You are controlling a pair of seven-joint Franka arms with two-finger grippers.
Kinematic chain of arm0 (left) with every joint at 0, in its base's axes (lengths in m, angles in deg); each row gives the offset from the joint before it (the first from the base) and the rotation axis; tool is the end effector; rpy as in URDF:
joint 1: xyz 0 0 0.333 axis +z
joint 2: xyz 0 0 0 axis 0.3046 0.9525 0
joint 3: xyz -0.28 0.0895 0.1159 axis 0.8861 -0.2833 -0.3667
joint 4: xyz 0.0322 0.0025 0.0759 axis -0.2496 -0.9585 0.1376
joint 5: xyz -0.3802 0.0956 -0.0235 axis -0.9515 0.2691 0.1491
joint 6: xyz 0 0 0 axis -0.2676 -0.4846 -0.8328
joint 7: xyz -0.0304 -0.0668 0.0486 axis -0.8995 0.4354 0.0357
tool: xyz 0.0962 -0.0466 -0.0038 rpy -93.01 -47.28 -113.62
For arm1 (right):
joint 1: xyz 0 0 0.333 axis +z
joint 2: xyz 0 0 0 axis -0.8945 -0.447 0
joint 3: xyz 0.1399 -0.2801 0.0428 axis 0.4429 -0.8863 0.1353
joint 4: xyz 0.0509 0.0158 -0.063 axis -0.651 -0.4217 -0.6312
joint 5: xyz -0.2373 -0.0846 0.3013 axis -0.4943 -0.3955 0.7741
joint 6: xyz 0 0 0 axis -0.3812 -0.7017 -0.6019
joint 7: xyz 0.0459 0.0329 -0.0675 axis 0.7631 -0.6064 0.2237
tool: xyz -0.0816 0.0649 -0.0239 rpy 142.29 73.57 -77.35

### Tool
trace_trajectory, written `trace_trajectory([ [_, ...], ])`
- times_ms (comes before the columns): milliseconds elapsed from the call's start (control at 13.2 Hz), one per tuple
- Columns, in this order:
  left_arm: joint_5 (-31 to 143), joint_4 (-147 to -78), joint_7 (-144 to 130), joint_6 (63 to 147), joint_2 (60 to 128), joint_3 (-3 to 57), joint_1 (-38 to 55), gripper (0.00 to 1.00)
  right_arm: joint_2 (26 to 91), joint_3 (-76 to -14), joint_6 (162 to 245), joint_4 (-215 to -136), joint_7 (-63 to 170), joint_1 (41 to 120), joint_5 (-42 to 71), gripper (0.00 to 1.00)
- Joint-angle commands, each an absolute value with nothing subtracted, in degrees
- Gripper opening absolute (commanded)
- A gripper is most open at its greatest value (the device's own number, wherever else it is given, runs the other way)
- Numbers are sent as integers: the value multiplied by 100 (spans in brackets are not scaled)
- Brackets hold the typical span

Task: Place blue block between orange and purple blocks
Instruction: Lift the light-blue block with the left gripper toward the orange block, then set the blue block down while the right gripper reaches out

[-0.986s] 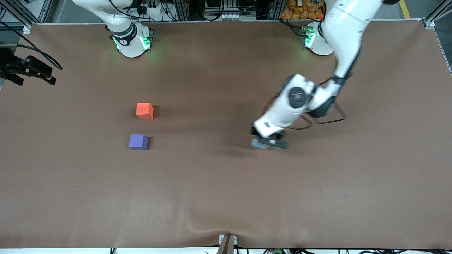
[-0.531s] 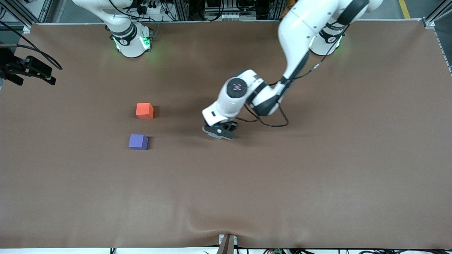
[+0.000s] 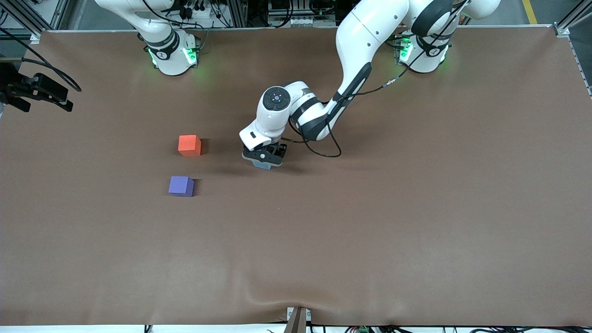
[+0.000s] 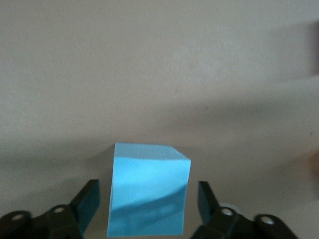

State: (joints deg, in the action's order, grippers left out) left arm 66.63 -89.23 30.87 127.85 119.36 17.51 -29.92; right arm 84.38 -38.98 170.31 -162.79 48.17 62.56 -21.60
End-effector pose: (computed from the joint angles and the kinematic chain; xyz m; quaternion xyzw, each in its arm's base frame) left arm 0.4449 -0.6208 0.2235 0.9891 -0.0761 0.0354 0.1207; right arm 0.5287 -0.0008 0.6621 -0.9998 0.0033 0.0169 0.0075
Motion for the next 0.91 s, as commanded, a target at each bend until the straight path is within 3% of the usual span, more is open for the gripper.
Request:
trace_trajectory([
  [0,6651,-8874,3457,12212,11456,1607,-2999,100,8381,-3851,16951,-16149,4748,6204,-2188,100],
  [227,6652,-8944,3572,11168,10376,1299,-2825,100,8293,-3843,16968,-16106,4757,6213,-2179,100],
  [455,6669,-8953,3494,9797,9357,1281,-1965,100,8205,-3825,16969,-16061,4757,6379,-2170,100],
  [606,6660,-8953,3423,8874,8803,1281,-1350,100,7768,-3799,16951,-16070,4775,6590,-2179,100],
  [834,6634,-8971,2828,8108,8230,1290,-366,100,7713,-3799,16968,-16079,4740,6906,-2179,100],
])
